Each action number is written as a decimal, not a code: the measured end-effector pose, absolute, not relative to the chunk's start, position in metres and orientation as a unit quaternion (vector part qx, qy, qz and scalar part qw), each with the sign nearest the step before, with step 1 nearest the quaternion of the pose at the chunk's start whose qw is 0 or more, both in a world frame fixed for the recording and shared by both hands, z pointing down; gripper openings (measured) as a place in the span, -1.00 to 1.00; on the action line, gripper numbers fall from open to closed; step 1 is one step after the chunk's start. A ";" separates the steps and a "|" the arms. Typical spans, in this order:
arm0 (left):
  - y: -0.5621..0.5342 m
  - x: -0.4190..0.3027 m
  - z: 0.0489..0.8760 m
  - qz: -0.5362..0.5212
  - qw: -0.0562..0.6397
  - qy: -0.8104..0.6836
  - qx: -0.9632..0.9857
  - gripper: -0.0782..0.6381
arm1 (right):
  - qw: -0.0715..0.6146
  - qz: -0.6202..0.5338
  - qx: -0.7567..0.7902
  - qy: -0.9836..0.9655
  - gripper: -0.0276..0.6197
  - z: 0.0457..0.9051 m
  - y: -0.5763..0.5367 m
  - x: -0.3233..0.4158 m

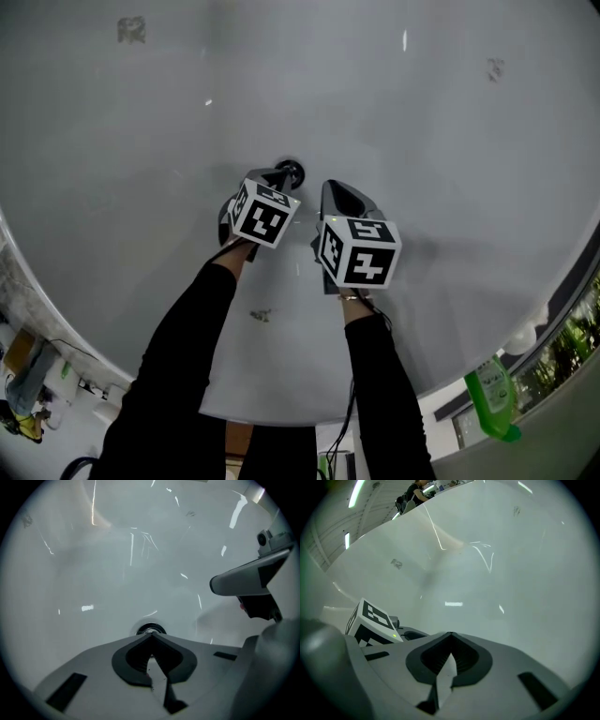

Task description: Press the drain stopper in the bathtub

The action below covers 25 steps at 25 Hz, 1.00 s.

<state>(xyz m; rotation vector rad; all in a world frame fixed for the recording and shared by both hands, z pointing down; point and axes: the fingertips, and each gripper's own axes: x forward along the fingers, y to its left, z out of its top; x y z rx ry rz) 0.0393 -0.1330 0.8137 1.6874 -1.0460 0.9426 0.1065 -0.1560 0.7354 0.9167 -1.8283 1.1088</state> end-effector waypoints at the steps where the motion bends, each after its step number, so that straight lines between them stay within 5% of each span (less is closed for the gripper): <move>1: -0.131 0.040 0.817 0.384 0.456 -0.421 0.684 -0.77 | 0.398 0.439 0.363 -0.719 -0.91 0.738 -0.155 0.107; 25: -0.126 0.047 0.837 0.405 0.479 -0.424 0.653 -0.77 | 0.399 0.449 0.381 -0.703 -0.91 0.747 -0.139 0.117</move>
